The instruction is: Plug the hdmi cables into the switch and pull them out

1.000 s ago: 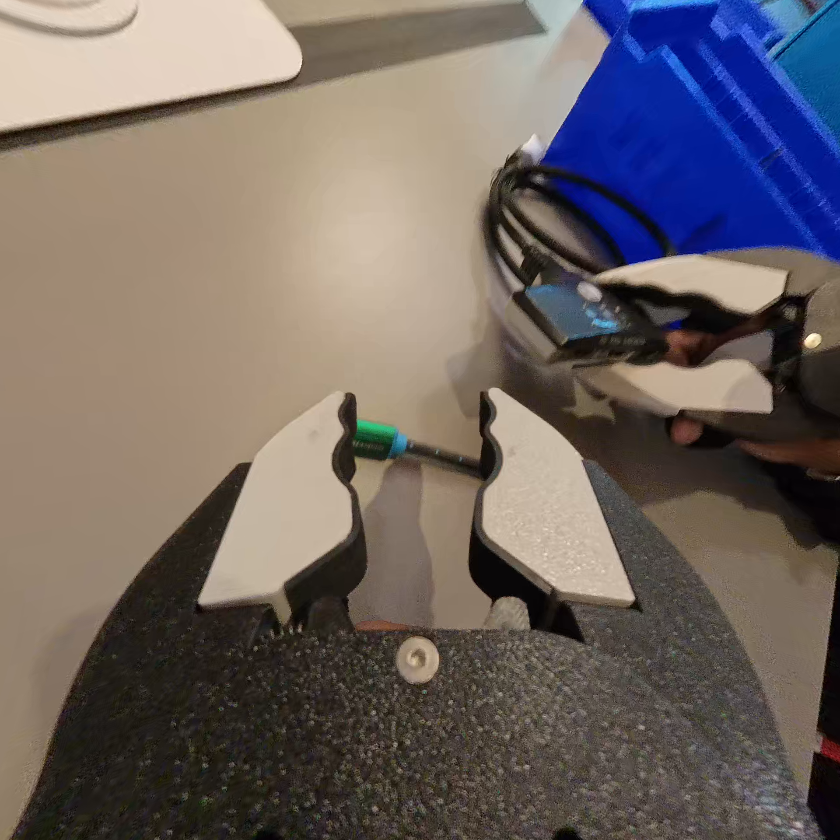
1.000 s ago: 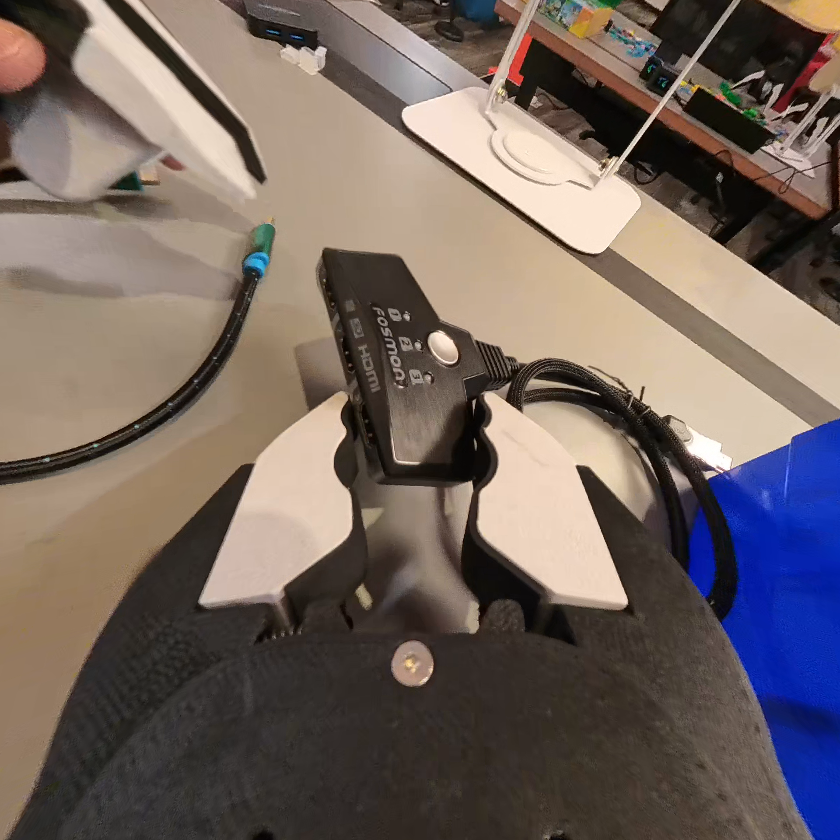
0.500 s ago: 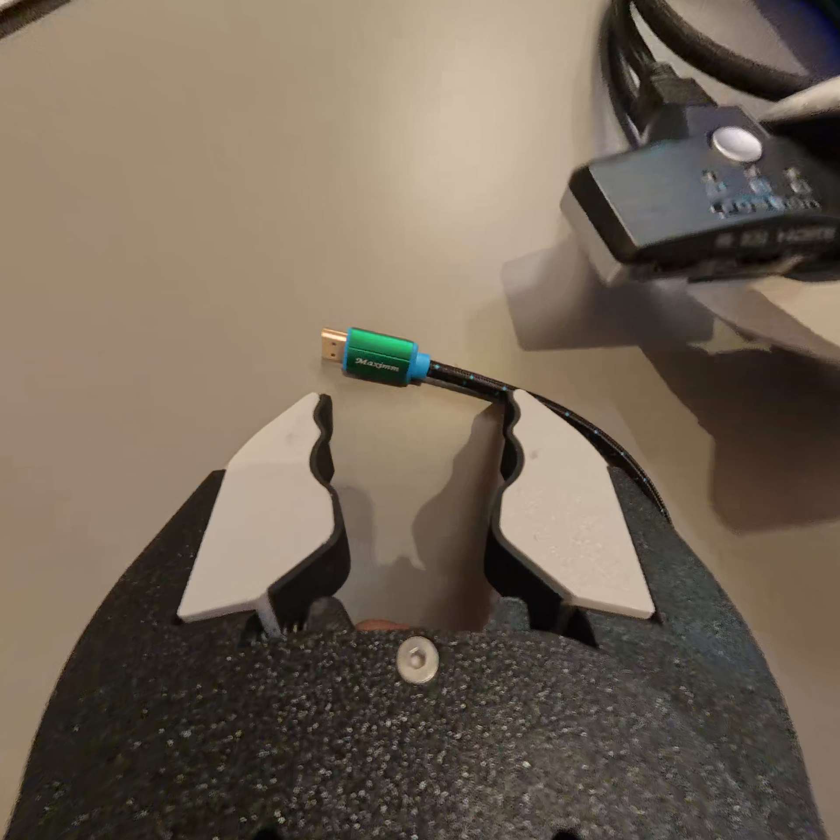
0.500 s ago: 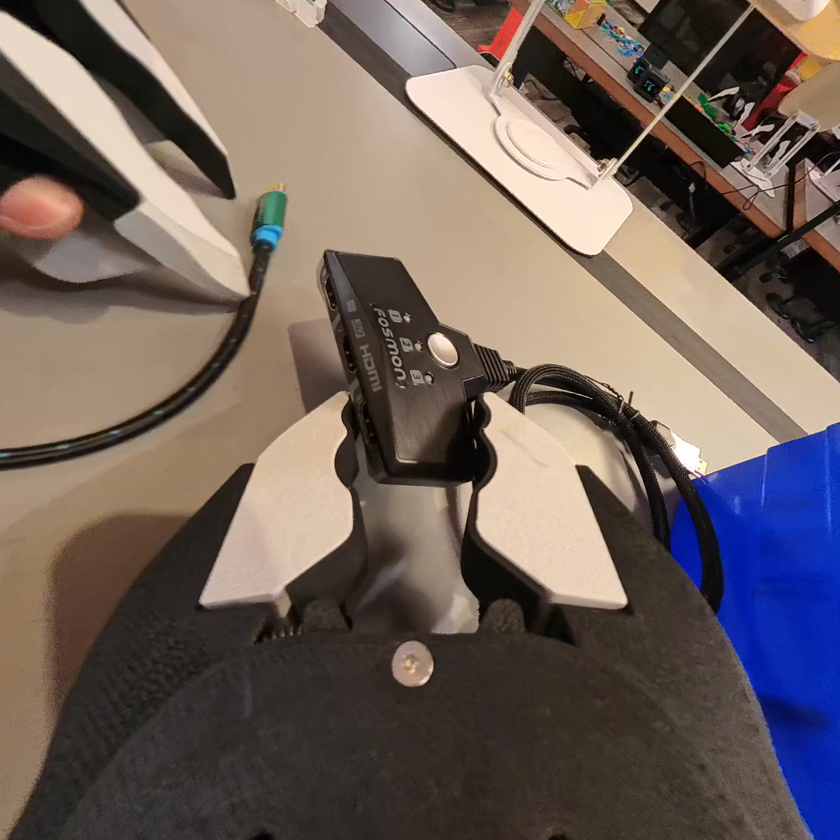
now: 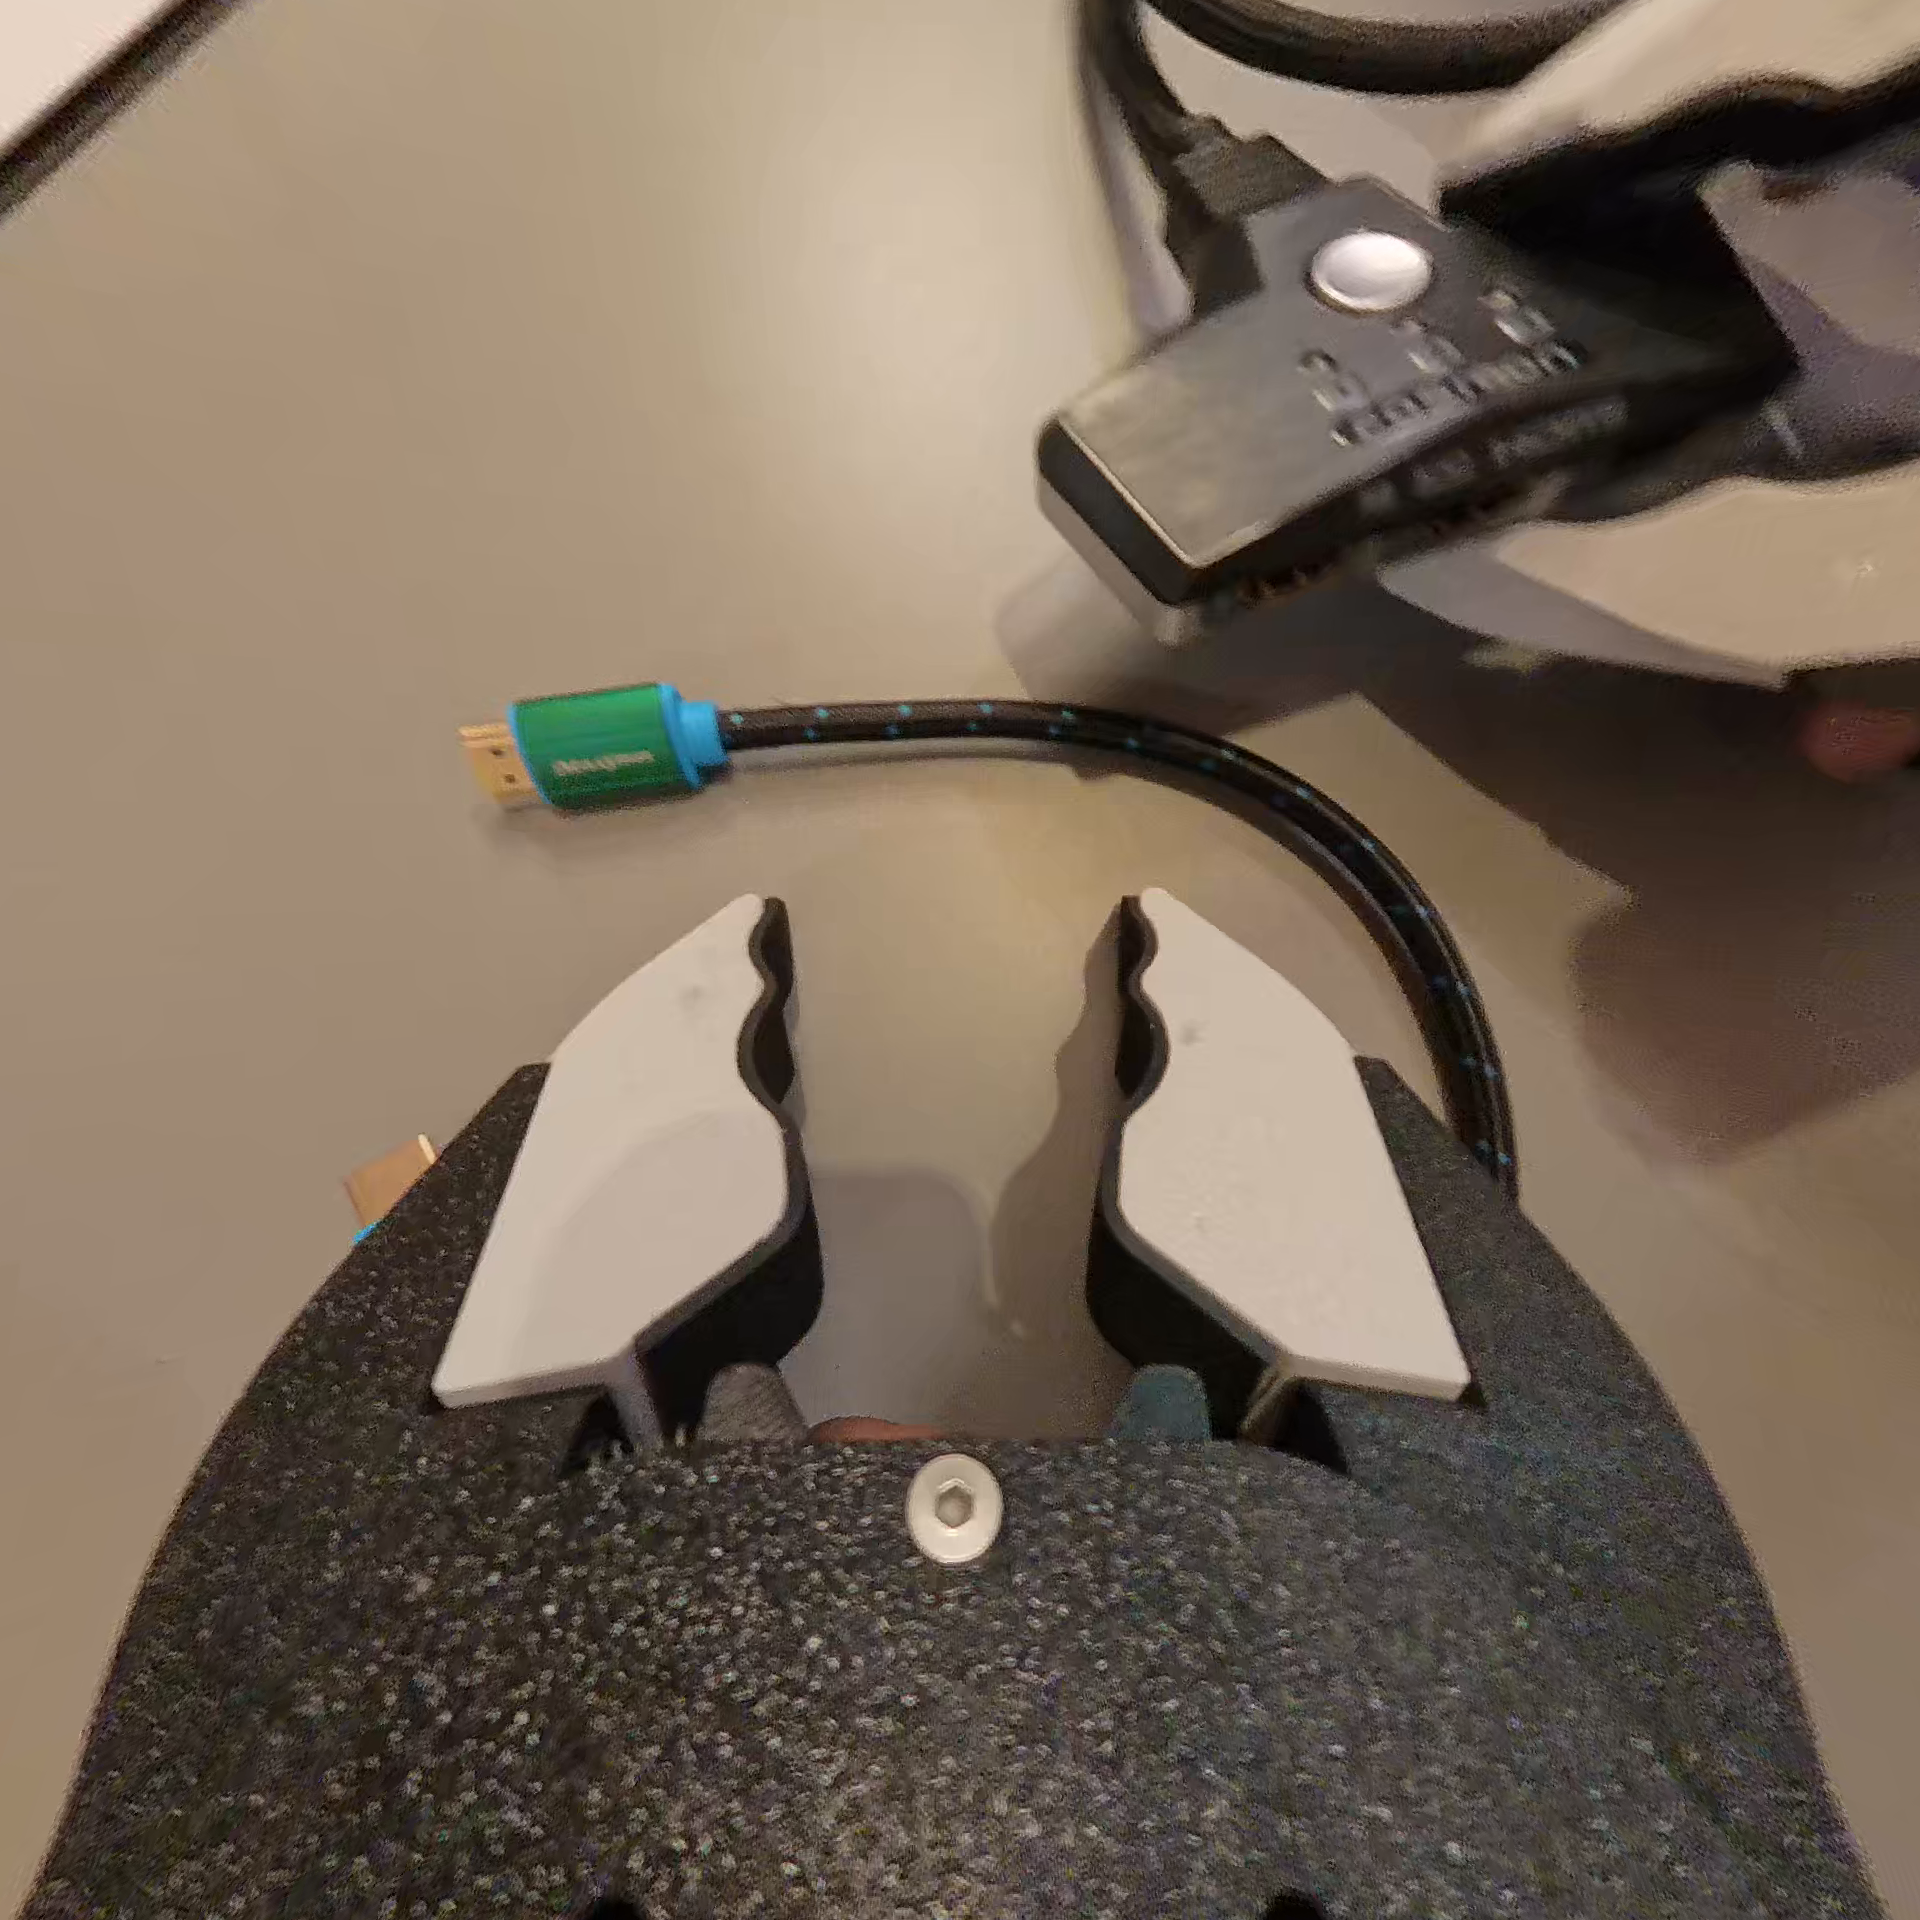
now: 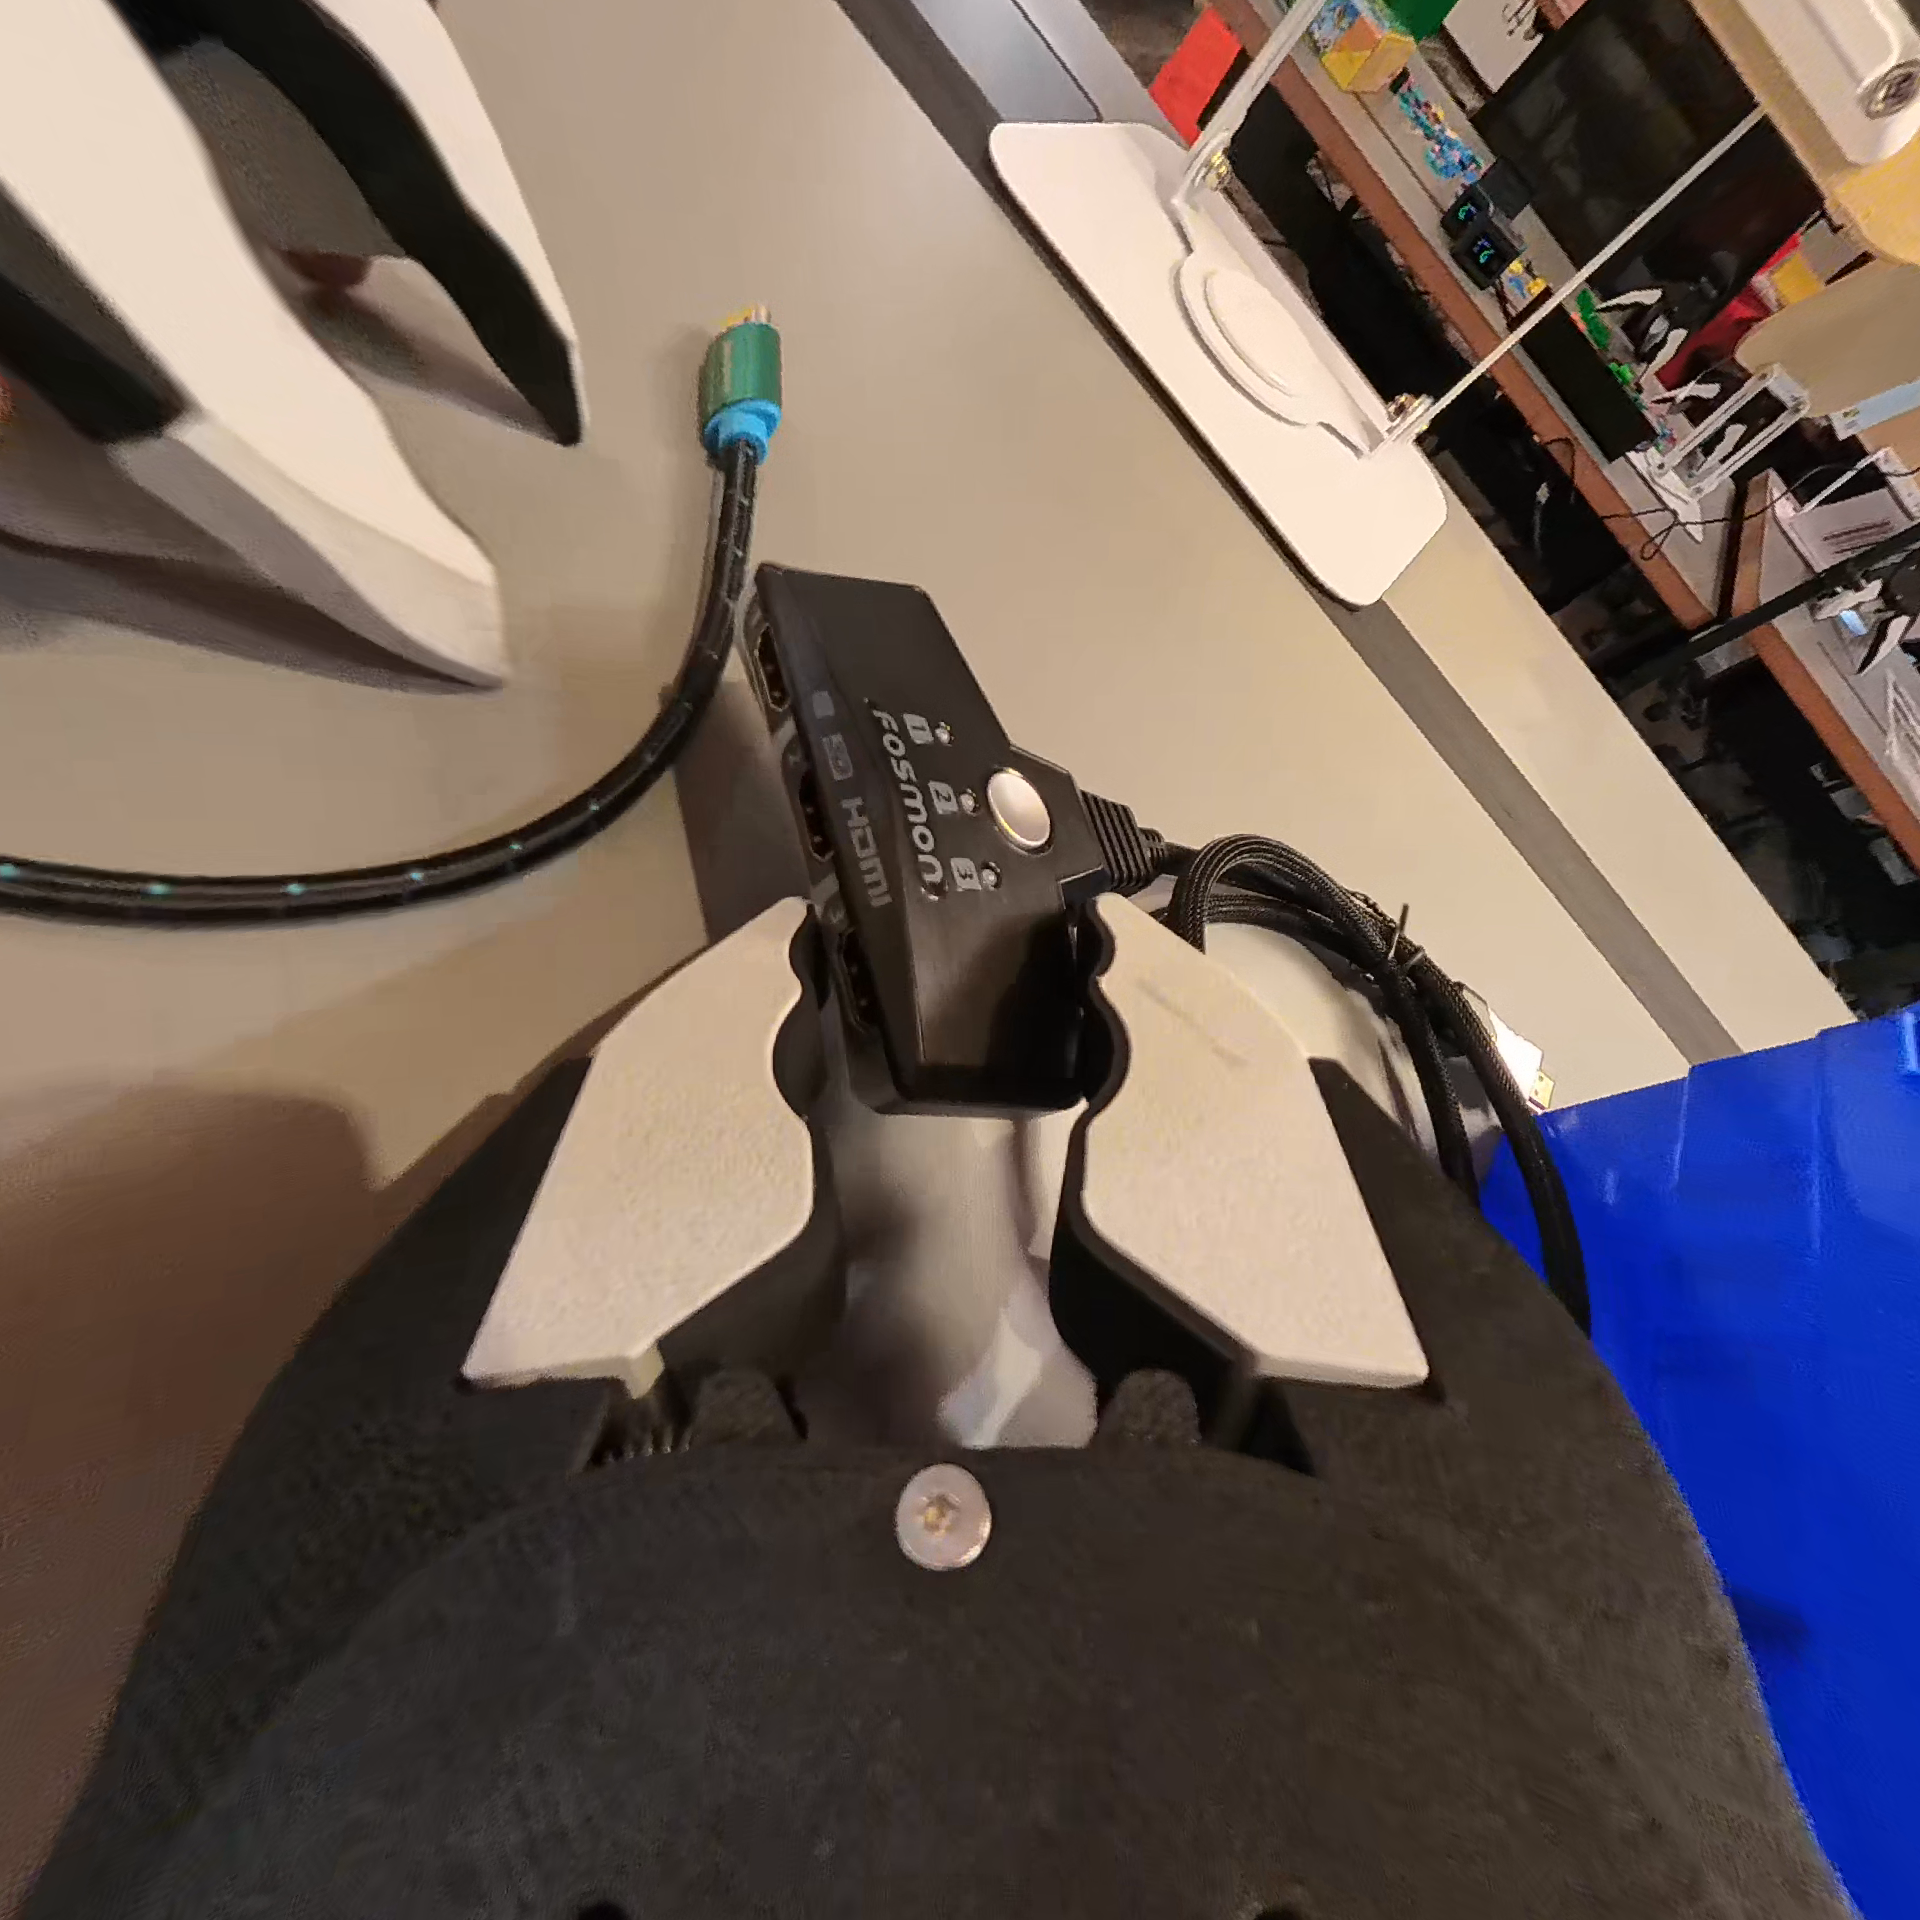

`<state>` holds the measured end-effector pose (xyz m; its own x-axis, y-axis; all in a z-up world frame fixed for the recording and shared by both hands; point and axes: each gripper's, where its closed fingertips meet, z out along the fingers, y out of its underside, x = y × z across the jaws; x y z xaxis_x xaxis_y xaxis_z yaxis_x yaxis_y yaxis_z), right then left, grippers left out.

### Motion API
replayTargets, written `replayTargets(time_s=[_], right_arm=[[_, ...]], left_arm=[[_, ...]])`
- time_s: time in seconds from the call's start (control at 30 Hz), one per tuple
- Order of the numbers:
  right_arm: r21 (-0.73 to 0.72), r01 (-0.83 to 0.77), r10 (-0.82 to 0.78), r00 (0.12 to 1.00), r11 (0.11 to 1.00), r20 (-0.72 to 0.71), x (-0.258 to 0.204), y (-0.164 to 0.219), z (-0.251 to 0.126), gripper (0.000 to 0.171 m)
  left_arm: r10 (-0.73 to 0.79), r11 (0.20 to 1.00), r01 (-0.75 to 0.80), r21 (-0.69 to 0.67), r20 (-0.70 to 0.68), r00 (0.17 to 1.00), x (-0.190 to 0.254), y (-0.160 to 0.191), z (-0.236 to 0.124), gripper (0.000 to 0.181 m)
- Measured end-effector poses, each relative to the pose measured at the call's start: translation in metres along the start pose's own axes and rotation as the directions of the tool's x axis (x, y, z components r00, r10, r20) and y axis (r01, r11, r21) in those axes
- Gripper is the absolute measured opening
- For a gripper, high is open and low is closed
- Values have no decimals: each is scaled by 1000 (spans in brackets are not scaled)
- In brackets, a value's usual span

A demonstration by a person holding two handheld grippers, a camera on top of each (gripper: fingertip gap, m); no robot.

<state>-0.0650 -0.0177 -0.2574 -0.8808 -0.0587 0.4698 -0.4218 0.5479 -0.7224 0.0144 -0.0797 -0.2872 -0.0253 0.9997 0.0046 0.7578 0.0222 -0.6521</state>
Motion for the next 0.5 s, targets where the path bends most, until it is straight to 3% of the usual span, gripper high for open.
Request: replayTargets(time_s=[0.07,0.27,0.37,0.43,0.5], right_arm=[[-4,9,-9,1000,1000,3,-1,1,0,46],[-20,25,-25,1000,999,7,-3,4,-1,46],[-29,12,-12,1000,1000,7,-3,5,0,46],[-36,0,1,1000,999,9,-3,6,0,46],[-43,-10,11,1000,999,9,-4,6,-1,46]], left_arm=[[32,999,-31,8,-21,999,0,6,-11,62],[-101,986,73,149,190,976,-63,6,-73,58],[-162,987,150,62,272,949,-88,32,-78,57],[-162,984,174,-27,245,956,-86,49,-66,62],[-142,983,163,-90,205,968,-78,60,-53,51]])
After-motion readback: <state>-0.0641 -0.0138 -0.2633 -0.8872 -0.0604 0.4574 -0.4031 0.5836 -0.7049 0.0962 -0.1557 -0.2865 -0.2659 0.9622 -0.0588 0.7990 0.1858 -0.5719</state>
